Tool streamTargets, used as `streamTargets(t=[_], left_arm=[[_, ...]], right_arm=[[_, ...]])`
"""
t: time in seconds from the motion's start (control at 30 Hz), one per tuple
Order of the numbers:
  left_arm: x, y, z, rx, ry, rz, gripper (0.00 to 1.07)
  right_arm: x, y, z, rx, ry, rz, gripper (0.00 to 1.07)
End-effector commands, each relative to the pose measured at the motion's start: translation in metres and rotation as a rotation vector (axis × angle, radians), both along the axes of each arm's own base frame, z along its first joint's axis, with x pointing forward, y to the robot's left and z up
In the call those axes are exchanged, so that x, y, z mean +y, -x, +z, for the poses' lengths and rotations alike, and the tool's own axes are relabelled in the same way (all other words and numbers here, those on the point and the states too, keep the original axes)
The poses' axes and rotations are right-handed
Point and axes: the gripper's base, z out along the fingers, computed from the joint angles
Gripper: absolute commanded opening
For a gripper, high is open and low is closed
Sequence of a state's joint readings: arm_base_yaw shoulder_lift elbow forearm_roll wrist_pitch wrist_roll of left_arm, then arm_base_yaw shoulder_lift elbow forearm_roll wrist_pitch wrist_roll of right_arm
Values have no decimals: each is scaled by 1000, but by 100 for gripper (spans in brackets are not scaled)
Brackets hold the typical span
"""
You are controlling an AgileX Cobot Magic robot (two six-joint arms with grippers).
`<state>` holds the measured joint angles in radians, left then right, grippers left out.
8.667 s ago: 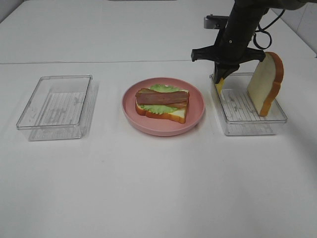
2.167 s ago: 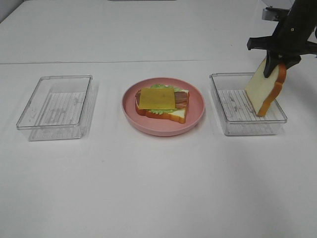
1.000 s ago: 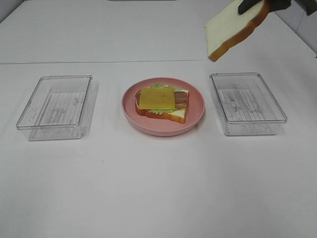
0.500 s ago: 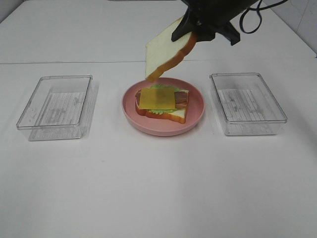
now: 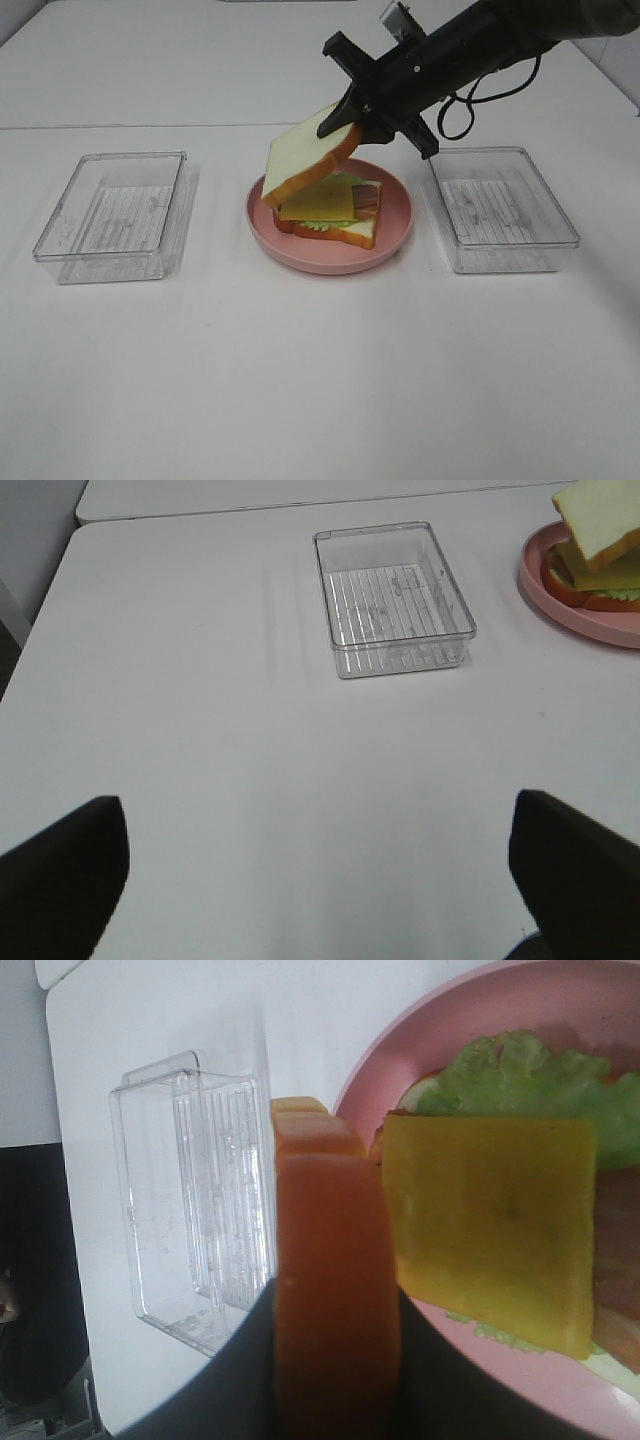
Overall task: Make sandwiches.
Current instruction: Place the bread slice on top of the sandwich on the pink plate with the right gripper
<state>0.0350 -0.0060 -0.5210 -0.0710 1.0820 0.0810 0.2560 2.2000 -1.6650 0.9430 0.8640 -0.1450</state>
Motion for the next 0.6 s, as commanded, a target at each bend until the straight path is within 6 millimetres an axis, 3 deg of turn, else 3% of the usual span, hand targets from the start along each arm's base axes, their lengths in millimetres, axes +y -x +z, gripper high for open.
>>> streamTargets(t=[0.03,0.33,0.6], left_arm=[[0,2,-1,-20,-2,6,98],[0,2,-1,-20,-2,6,98],[0,2,-1,-20,-2,6,98]], right_arm=[[3,-1,-7,4,-2,-1,0],[6,-6,-32,57,-31,-53,0],[4,-5,-38,54,8,-34,0]])
